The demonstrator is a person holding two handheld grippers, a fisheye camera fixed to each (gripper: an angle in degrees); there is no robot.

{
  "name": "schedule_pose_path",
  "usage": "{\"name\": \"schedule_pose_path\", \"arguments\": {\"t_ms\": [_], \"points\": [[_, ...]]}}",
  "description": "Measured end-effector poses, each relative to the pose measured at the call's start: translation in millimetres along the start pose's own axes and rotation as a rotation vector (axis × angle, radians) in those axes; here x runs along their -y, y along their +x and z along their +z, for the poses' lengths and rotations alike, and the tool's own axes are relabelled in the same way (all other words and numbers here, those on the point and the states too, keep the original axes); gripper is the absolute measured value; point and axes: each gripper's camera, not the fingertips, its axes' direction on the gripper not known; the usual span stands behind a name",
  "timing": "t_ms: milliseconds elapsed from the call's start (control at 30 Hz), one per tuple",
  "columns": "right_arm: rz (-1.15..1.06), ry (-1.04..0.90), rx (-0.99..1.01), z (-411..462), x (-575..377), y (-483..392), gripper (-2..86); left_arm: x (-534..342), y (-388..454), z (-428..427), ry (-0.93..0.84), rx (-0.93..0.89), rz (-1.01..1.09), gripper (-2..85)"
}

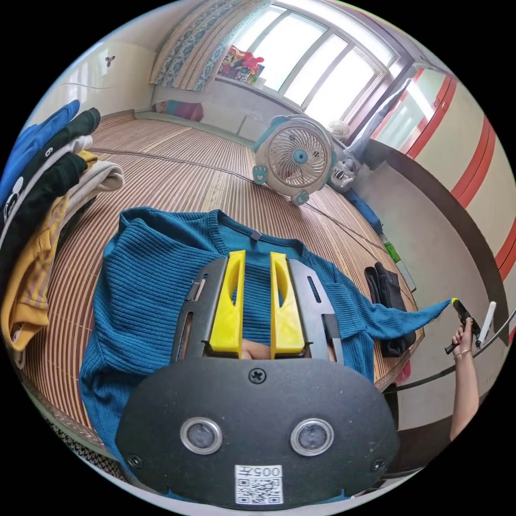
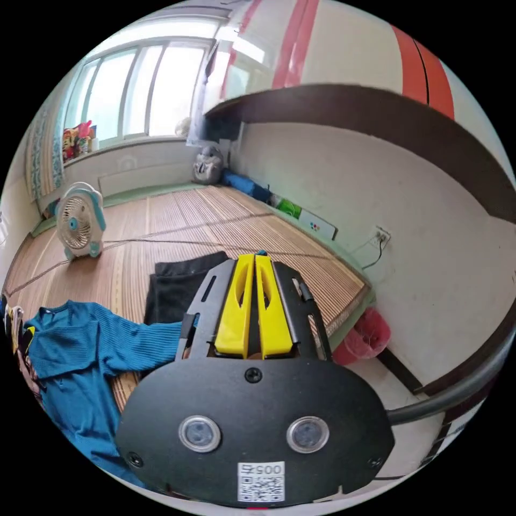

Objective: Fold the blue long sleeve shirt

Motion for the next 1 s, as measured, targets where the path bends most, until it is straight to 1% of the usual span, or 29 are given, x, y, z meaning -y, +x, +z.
{"name": "schedule_pose_path", "arguments": {"t_ms": [167,267,333,400,433,467,533,600,667,767,867,1000], "points": [[-0.064,0.148,0.115,-72,30,-49,-1.6,4,-17,-9,0.019,0.034,-0.026,8.1],[-0.117,0.221,0.262,-113,44,-95,-1.6,6,-31,-15,0.035,0.047,-0.053,8.0],[-0.188,0.269,0.402,-140,50,-141,-1.4,8,-39,-19,0.047,0.056,-0.069,8.0],[-0.261,0.282,0.498,-157,50,-184,-0.9,10,-50,-24,0.056,0.104,-0.081,8.0],[-0.32,0.273,0.592,-167,48,-213,-0.6,10,-53,-25,0.058,0.118,-0.084,8.0],[-0.346,0.268,0.646,-172,47,-227,-0.4,11,-58,-28,0.065,0.137,-0.094,8.0],[-0.478,0.248,0.877,-191,36,-279,1.8,11,-69,-32,0.079,0.141,-0.123,7.9],[-0.573,0.258,0.994,-204,26,-307,3.5,11,-83,-38,0.097,0.133,-0.168,7.9],[-0.624,0.283,1.012,-213,20,-322,3.8,11,-91,-41,0.106,0.135,-0.191,7.9],[-0.646,0.286,0.962,-206,20,-328,3.6,13,-100,-44,0.111,0.129,-0.214,7.9],[-0.639,0.129,0.938,-169,28,-327,4.5,16,-103,-40,0.099,0.113,-0.214,7.9],[-0.674,-0.117,0.858,-102,23,-334,5.8,20,-100,-34,0.074,0.089,-0.188,7.8]]}}
